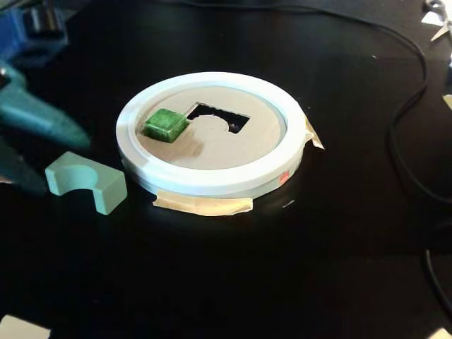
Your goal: Pick up the square block and drop it in corresponding square shaped hole
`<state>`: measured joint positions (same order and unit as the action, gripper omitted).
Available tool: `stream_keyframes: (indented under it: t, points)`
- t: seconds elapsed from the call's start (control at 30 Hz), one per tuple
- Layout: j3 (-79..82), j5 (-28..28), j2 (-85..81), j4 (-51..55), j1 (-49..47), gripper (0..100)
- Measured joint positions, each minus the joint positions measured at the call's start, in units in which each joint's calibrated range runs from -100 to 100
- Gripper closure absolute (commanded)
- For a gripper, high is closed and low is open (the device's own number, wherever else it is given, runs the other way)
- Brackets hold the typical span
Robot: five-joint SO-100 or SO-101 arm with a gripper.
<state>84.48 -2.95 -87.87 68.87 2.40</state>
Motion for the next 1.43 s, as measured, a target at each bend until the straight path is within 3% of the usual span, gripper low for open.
stream_keyframes:
  t: [0.33,1.43]
  points:
    - [9.57,0.00,-1.52,-0.68,6.49,0]
    - [10.35,0.00,-2.41,-0.68,5.39,0]
